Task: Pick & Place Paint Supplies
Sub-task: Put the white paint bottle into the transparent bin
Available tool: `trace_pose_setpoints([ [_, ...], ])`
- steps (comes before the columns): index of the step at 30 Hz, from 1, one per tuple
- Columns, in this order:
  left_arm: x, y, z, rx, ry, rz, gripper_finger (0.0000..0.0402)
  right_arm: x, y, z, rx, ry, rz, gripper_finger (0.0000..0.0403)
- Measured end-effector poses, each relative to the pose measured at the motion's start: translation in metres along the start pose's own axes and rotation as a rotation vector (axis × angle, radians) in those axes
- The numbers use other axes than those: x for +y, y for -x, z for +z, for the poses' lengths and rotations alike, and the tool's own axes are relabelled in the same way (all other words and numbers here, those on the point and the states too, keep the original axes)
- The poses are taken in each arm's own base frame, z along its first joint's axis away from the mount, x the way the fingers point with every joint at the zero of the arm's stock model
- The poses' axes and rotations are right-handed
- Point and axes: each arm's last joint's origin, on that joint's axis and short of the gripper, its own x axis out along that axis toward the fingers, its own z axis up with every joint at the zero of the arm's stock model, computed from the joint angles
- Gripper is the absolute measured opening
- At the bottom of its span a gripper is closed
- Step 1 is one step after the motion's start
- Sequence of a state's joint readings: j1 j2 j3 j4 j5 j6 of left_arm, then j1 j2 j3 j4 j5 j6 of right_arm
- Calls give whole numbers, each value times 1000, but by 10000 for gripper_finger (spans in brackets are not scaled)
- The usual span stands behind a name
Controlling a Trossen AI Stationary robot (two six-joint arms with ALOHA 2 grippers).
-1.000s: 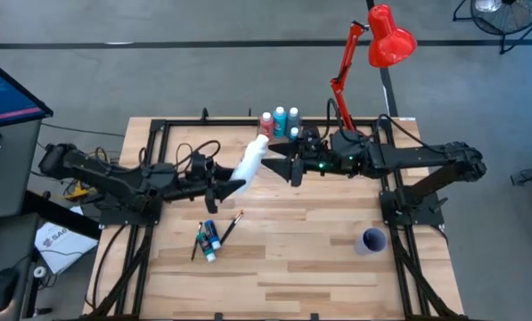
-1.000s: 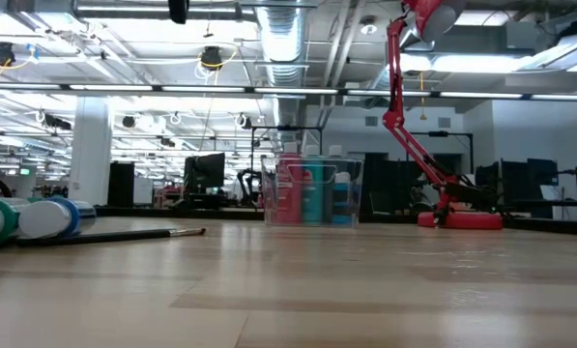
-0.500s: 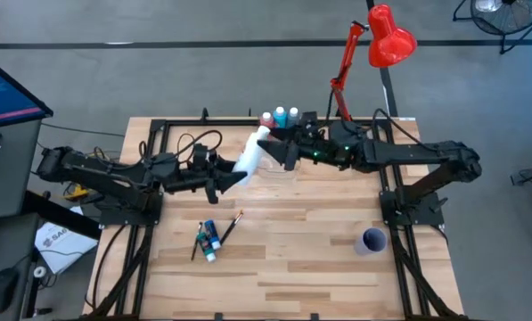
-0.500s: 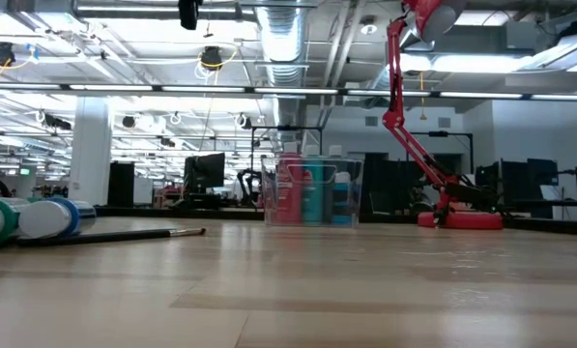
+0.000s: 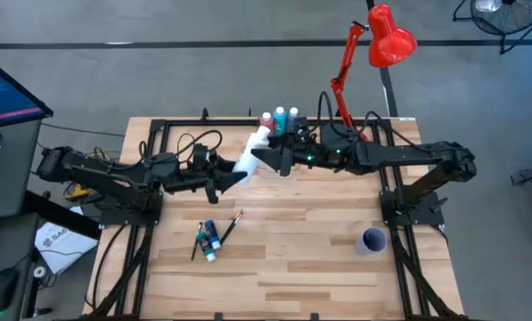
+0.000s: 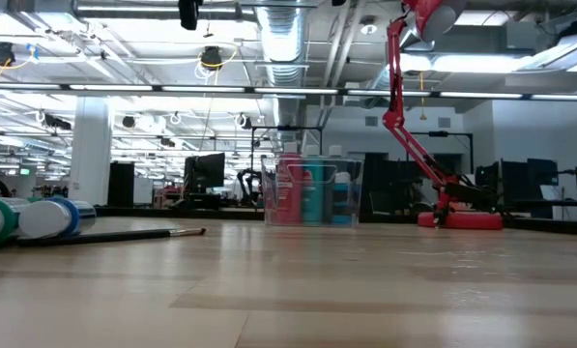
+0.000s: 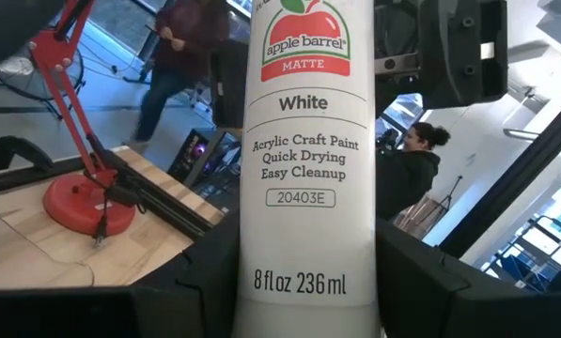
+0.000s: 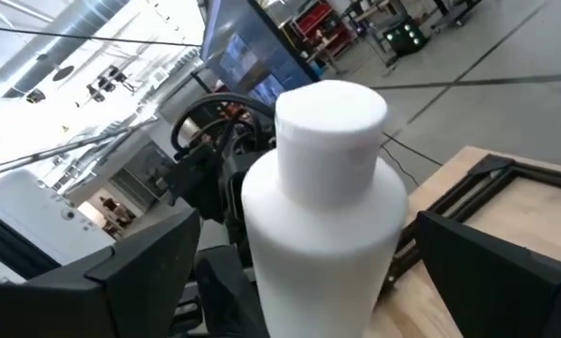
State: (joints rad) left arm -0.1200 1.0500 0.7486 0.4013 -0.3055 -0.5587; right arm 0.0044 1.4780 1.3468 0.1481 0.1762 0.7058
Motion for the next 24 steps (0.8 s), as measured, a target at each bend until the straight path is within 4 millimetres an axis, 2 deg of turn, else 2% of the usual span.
trace_pose_setpoints([
  [4,0,0,0,7,0,-8,185,-1,0,0,7,-1,-5,368],
  [13,-1,0,-2,39,20,-36,185,-2,0,-1,15,-15,-8,294],
  [24,0,0,-2,44,20,-31,185,-3,0,-1,26,-16,-15,260],
])
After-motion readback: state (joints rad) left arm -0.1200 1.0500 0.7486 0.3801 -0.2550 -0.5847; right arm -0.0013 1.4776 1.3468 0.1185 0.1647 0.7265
